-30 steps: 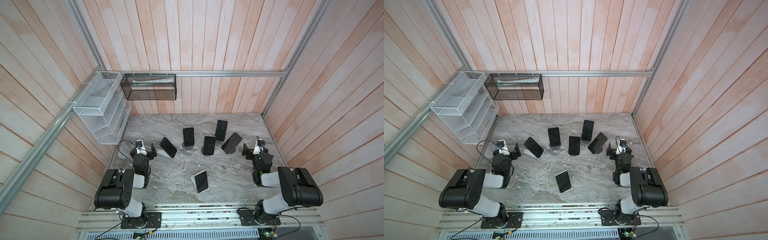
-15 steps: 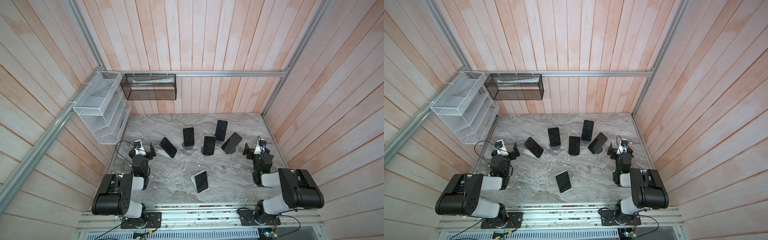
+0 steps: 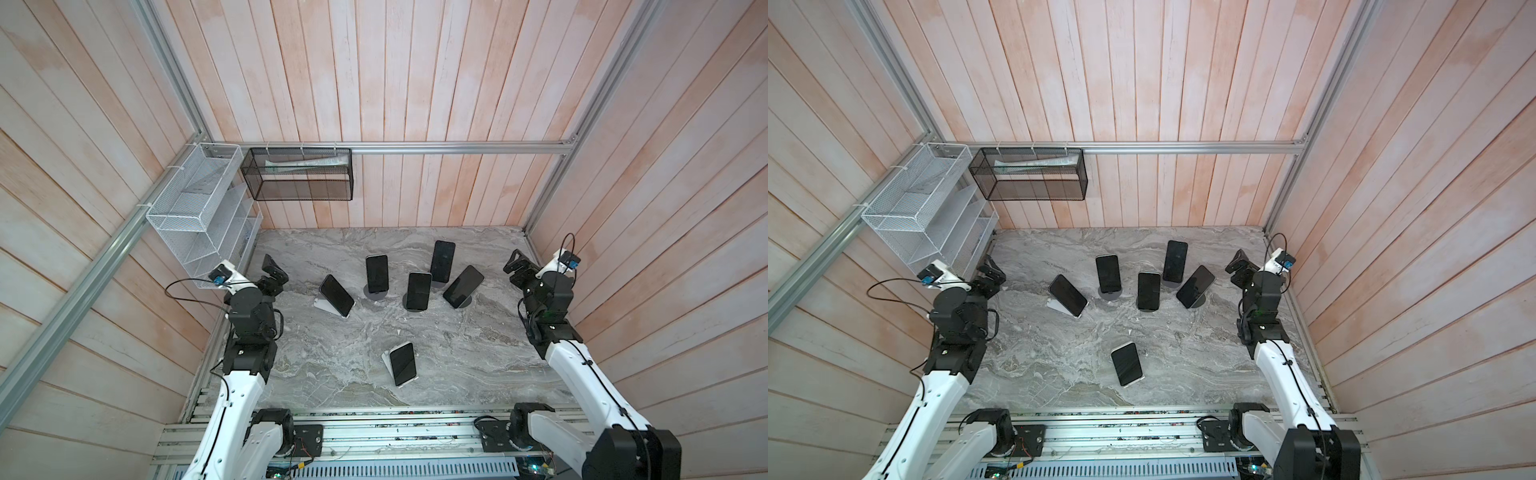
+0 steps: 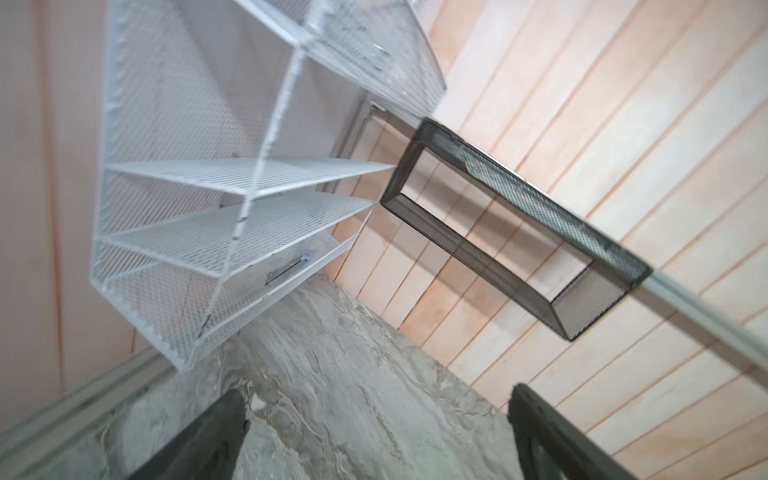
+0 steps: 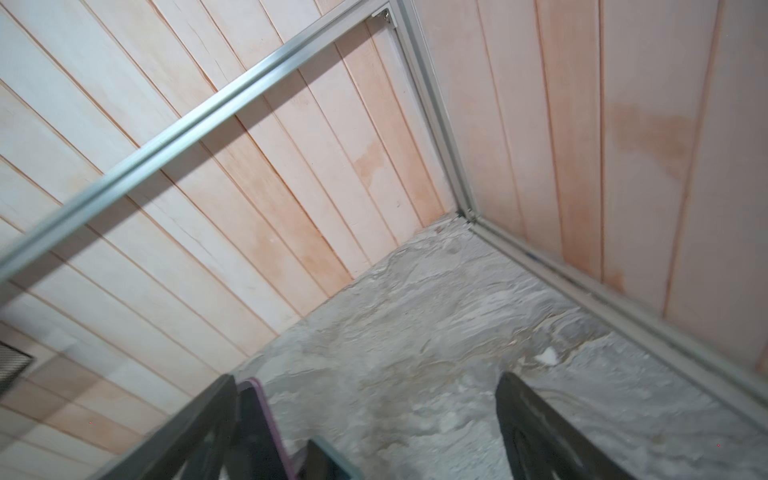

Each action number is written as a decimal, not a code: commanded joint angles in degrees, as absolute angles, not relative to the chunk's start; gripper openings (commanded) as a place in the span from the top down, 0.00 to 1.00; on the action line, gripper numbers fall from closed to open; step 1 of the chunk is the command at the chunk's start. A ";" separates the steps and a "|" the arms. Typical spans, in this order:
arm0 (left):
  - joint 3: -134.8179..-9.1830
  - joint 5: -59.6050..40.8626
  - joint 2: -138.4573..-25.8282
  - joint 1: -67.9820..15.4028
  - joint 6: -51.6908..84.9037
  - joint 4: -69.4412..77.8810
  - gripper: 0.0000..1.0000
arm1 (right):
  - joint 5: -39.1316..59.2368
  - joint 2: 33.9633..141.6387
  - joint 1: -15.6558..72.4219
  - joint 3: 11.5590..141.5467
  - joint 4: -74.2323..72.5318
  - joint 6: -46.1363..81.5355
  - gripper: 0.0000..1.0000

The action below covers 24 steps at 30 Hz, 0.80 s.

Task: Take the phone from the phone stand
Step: 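Raise both arms and swing the right gripper toward the white phone stand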

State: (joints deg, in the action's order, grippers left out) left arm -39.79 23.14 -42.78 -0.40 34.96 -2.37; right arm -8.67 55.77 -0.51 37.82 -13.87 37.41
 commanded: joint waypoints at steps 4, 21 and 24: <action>-36.25 22.40 -30.20 0.63 41.16 -21.62 0.00 | 13.56 51.01 -4.98 37.72 2.53 48.33 0.33; -28.55 -15.40 -30.78 0.01 46.05 -18.11 0.11 | 14.36 38.47 21.10 25.45 18.14 50.52 0.82; -28.79 -17.19 -31.39 -1.88 45.96 -18.27 0.14 | 14.78 36.73 25.81 21.10 15.05 55.61 0.87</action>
